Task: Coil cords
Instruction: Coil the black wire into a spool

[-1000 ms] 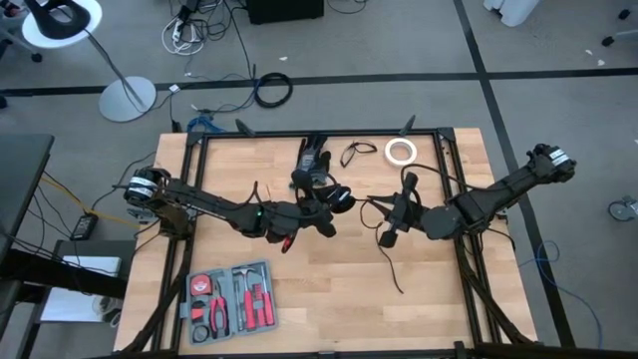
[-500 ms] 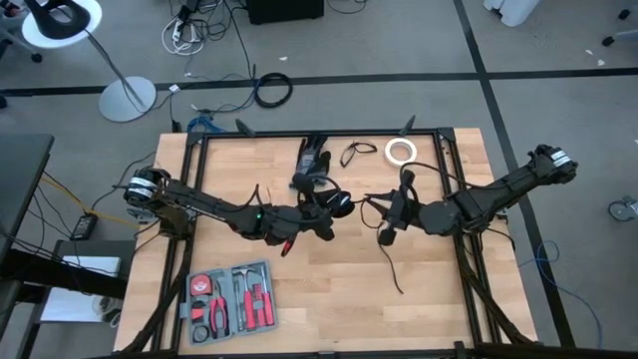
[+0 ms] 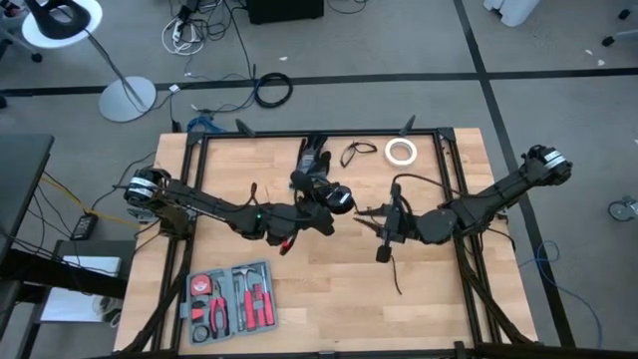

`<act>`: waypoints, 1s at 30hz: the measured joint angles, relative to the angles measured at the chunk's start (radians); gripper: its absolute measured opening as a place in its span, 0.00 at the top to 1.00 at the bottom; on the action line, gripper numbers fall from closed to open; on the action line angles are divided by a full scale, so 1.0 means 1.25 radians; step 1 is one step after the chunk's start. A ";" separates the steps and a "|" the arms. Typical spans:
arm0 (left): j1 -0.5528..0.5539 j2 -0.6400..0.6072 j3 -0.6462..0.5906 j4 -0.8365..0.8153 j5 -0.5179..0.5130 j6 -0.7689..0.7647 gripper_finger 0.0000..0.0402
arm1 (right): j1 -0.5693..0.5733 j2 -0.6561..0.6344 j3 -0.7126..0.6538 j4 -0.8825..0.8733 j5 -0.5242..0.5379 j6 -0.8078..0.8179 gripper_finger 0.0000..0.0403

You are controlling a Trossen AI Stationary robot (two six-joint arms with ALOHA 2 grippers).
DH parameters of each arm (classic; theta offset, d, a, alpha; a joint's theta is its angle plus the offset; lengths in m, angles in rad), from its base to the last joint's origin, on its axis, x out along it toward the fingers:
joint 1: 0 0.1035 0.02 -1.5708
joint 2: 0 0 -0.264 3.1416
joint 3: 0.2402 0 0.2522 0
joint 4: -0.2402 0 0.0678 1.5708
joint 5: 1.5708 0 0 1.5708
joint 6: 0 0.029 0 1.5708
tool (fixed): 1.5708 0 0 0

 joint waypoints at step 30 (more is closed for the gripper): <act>-0.013 0.000 0.000 0.045 -0.022 0.157 1.00 | -0.193 0.031 -0.197 0.043 -0.076 0.287 0.81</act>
